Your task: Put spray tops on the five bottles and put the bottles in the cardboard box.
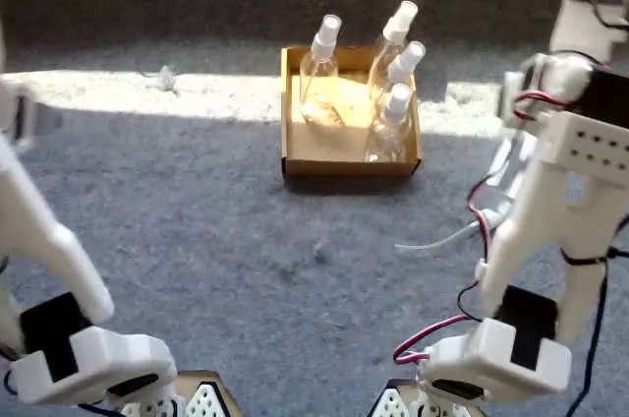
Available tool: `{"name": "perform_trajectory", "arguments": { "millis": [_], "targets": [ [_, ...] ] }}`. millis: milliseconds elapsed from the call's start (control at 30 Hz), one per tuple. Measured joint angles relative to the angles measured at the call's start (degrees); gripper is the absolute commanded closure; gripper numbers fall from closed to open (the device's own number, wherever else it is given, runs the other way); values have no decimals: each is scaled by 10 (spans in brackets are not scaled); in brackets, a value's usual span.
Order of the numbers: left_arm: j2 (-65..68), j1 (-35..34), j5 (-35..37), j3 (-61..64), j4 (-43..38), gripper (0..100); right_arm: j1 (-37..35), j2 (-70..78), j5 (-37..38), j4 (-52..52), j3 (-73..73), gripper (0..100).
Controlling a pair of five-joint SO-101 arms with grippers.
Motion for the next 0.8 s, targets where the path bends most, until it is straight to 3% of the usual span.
{"name": "perform_trajectory", "arguments": {
  "millis": [167, 267, 333, 500, 800],
  "targets": [
    [-43, 345, 25, 134, -4, 758, 220, -33, 76, -183, 241, 993],
    [-33, 543, 29, 228, -79, 758, 305, -33, 137, -282, 372, 993],
    [-11, 641, 31, 287, -152, 758, 345, -33, 164, -336, 448, 992],
    [70, 747, 31, 383, -324, 758, 423, -10, 207, -450, 564, 992],
    [178, 789, 31, 393, -458, 758, 462, 84, 245, -527, 573, 992]
  ]
}}
